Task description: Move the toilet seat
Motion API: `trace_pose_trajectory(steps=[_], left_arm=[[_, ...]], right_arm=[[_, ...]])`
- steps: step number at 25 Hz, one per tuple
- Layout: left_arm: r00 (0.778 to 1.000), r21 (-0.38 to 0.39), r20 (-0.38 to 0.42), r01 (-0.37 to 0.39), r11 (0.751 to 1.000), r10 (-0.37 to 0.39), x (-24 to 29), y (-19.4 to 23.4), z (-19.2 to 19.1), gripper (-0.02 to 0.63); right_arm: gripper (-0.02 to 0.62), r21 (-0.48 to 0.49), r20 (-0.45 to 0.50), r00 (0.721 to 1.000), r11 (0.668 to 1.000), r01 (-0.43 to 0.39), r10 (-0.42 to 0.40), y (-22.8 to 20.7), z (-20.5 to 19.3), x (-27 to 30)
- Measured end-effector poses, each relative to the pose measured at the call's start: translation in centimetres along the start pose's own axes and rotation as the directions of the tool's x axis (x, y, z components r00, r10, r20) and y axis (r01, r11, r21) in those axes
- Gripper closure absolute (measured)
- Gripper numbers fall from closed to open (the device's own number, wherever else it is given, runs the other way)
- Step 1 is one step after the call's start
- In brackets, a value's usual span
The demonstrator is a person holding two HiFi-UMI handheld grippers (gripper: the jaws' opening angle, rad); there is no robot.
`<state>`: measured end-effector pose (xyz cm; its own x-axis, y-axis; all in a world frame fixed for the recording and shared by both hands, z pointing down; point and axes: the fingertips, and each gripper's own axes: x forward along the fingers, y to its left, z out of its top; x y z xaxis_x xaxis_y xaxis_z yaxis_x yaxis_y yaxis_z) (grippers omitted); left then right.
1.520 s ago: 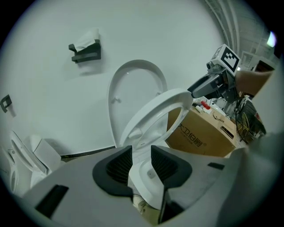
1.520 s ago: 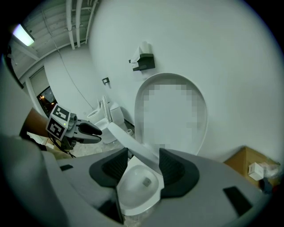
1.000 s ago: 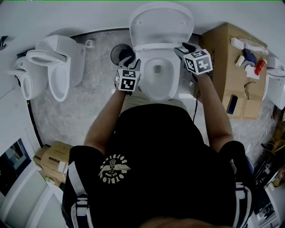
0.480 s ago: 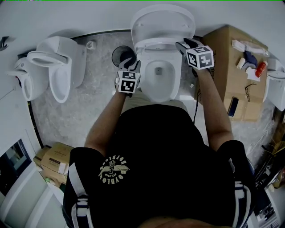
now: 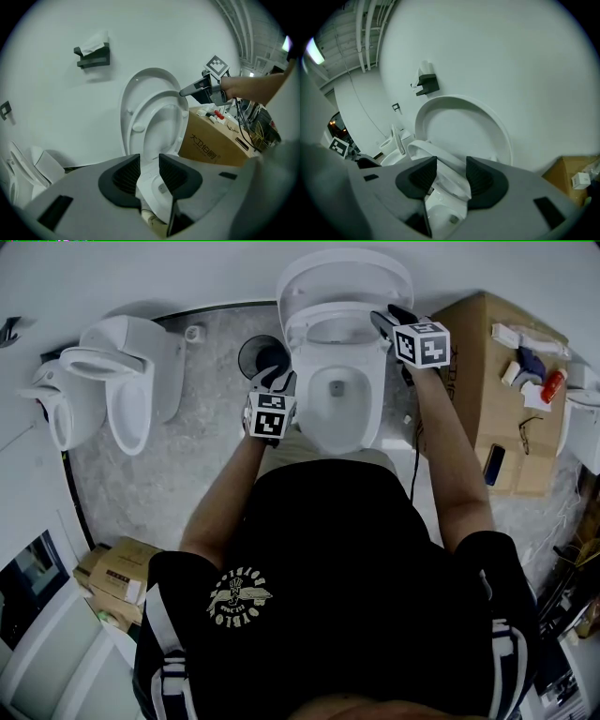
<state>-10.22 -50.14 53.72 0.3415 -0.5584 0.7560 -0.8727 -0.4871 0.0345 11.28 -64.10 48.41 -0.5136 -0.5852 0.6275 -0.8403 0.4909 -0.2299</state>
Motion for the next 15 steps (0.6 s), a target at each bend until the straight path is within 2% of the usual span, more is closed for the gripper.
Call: trace_pose_trajectory(steps=[5,15], left_arm=[[1.000,0.019,0.021,0.005,1.000,-0.005,0.3,-0.7,0.3,0.466],[1.000,0.028,0.012,-0.004,1.000,0.004,-0.1,-0.3,0.2,0.468]], right_arm=[[0.381,0.014,0.005,1.000,1.000,0.002,-0.002,-0.9,0.7,0.7],[0.380,0.015,-0.008,1.000,1.000,-0.022,0.022,-1.7,1.4,1.8]])
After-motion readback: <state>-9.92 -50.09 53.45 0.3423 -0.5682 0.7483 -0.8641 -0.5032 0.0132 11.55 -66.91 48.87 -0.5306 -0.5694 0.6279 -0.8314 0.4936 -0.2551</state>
